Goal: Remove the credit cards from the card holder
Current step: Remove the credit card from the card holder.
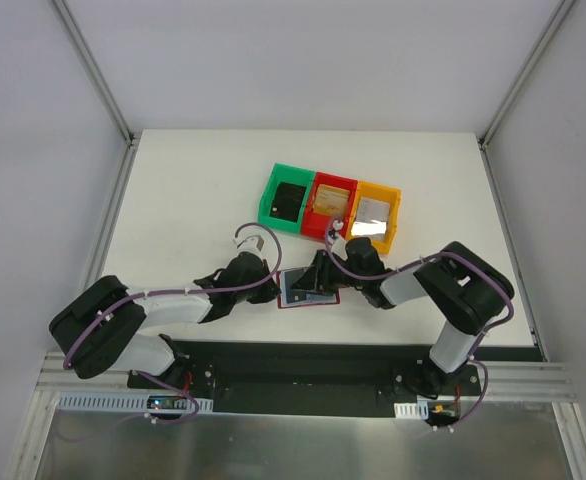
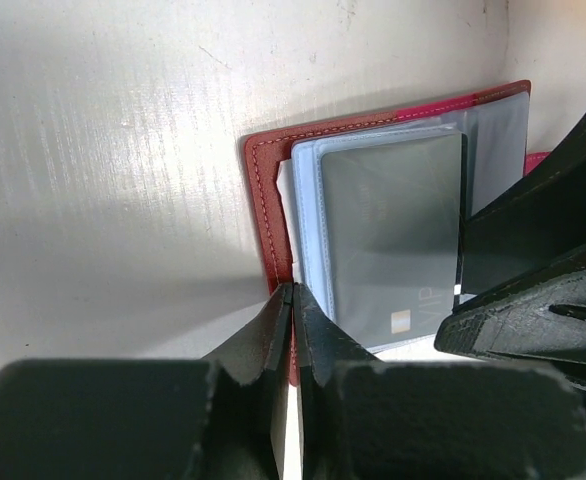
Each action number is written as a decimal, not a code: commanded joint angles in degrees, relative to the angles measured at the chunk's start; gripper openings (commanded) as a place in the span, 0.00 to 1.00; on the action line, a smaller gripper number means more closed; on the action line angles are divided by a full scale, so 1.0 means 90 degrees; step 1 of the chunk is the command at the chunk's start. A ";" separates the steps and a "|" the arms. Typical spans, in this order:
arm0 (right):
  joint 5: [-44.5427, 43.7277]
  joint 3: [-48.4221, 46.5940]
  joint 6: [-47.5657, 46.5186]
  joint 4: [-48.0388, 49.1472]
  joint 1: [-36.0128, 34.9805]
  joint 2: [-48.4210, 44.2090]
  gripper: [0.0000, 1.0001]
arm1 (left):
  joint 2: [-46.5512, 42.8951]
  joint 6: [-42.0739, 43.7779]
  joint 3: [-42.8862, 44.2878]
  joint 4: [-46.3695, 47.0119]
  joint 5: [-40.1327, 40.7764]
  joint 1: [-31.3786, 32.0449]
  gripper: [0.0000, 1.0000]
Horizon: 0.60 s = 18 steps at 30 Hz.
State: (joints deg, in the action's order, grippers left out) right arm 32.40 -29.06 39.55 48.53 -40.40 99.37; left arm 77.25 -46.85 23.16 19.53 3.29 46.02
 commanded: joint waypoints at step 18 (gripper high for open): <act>0.0091 0.0201 -0.0195 -0.0012 0.0192 -0.0592 0.42 | 0.0293 0.0001 0.0025 -0.0315 0.0181 -0.0055 0.00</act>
State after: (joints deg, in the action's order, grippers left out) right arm 32.40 -27.64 38.74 46.59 -39.18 96.64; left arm 78.17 -46.96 23.66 19.70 3.64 46.02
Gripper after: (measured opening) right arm 0.421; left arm 0.003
